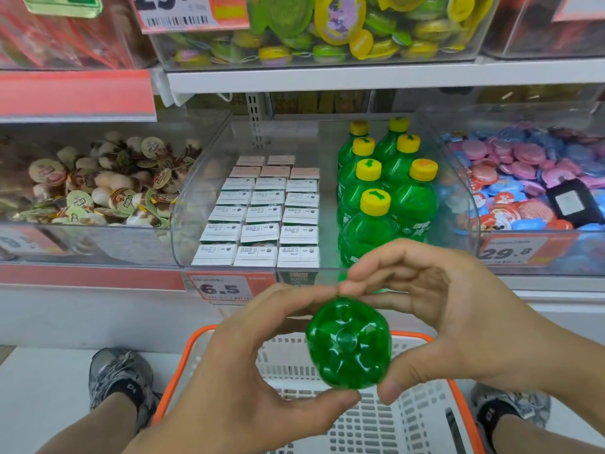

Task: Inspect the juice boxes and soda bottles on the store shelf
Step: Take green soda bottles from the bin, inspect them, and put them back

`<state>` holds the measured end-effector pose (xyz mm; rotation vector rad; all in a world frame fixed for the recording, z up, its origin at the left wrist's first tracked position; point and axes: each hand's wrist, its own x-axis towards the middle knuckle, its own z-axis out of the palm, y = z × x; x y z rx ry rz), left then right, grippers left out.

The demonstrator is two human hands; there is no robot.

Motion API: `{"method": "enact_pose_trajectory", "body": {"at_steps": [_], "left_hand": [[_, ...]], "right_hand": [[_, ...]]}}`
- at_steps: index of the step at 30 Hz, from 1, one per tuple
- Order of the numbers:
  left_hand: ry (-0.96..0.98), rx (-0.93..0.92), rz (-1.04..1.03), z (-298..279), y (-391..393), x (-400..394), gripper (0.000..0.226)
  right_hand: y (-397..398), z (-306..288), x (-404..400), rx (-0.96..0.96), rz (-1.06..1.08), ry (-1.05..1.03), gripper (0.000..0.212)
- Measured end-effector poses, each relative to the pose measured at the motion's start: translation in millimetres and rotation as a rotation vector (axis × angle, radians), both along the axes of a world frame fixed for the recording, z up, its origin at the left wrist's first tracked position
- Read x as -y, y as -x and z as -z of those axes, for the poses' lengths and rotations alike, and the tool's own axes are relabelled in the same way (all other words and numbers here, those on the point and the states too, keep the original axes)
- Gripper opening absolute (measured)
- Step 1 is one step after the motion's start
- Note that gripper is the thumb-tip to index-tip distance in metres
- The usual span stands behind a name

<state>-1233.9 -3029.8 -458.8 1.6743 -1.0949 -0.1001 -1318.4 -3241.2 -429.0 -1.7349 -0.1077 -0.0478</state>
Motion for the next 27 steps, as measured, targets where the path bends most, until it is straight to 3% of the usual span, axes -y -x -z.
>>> {"method": "enact_pose_trajectory", "body": {"at_steps": [4,9,14,19,22,25,27], "left_hand": [[0.018,-0.004,0.045,1.4,1.7,2.6,0.076],[0.141,-0.122,0.007,11.0,17.9,4.3,0.065],[0.41,-0.426,0.027,3.8,29.6,15.1,0.067],[0.557,-0.527,0.017,-6.1,36.6,45.1,0.068],[0.484,-0.385,0.036,-10.7,35.9,60.0,0.063],[0.285,-0.064,0.023,-13.8,21.7,67.2,0.059],[0.118,0.167,-0.065,-13.9,6.1,73.2,0.062]], "right_hand": [[2.2,7.6,0.9,-0.016,0.029,-0.003,0.083],[11.9,7.1,10.2,-0.093,-0.057,0.071,0.057],[32.5,14.3,47.4,-0.356,-0.151,0.039,0.064],[47.9,17.3,70.7,-0.306,0.054,-0.096,0.073],[52.8,8.7,72.6,-0.086,0.213,-0.119,0.071],[56.9,-0.9,75.8,0.188,0.331,-0.199,0.059],[62.9,-10.2,75.8,0.318,0.455,-0.128,0.055]]}}
